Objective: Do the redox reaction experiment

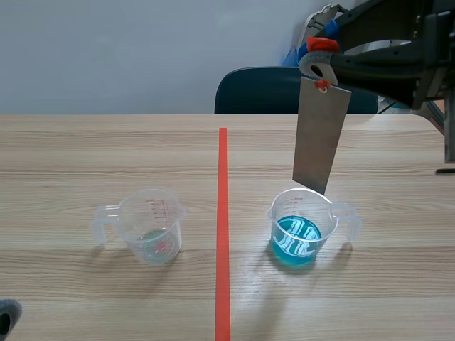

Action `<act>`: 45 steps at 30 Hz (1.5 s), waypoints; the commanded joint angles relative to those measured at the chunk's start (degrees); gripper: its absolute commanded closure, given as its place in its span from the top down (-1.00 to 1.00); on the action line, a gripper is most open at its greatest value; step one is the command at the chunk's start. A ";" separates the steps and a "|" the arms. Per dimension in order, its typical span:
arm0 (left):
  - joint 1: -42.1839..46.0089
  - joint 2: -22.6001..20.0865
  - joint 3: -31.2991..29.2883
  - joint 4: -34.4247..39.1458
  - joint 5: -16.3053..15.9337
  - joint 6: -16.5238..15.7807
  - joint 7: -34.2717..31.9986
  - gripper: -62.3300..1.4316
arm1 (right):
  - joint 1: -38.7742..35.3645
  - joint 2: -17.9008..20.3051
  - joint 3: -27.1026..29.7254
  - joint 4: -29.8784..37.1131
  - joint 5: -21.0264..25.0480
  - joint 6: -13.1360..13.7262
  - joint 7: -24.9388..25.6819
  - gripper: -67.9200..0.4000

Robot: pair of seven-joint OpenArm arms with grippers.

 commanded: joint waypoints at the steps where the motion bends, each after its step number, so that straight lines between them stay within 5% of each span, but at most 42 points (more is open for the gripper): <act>1: 0.11 0.28 -0.31 1.31 -0.33 -0.09 -0.83 1.00 | 0.96 0.28 0.59 0.57 0.83 0.35 0.42 -0.98; 19: -0.24 0.28 -0.31 1.31 -0.31 -0.11 -0.79 1.00 | 0.96 0.13 0.59 0.57 0.83 0.35 0.42 -0.98; 27: -3.69 0.26 -0.24 1.29 -0.33 -0.39 4.20 1.00 | 0.96 0.13 0.59 0.57 0.83 0.35 0.42 -0.98; 28: -4.31 0.24 -0.20 1.29 -0.33 -0.61 4.76 0.93 | 0.96 0.13 0.59 0.57 0.83 0.35 0.42 -0.98; 32: -7.48 -0.70 1.33 1.27 -0.35 -1.90 6.12 0.06 | 0.96 0.13 0.59 0.57 0.83 0.35 0.42 -0.98; 38: -15.52 -4.79 9.46 1.25 -0.76 -1.25 6.78 -0.73 | 0.96 0.13 0.59 0.57 0.83 0.35 0.42 -0.98; 45: -31.47 -6.21 21.70 0.42 -0.76 5.14 13.88 -0.88 | 0.96 0.13 0.59 0.57 0.83 0.35 0.42 -0.98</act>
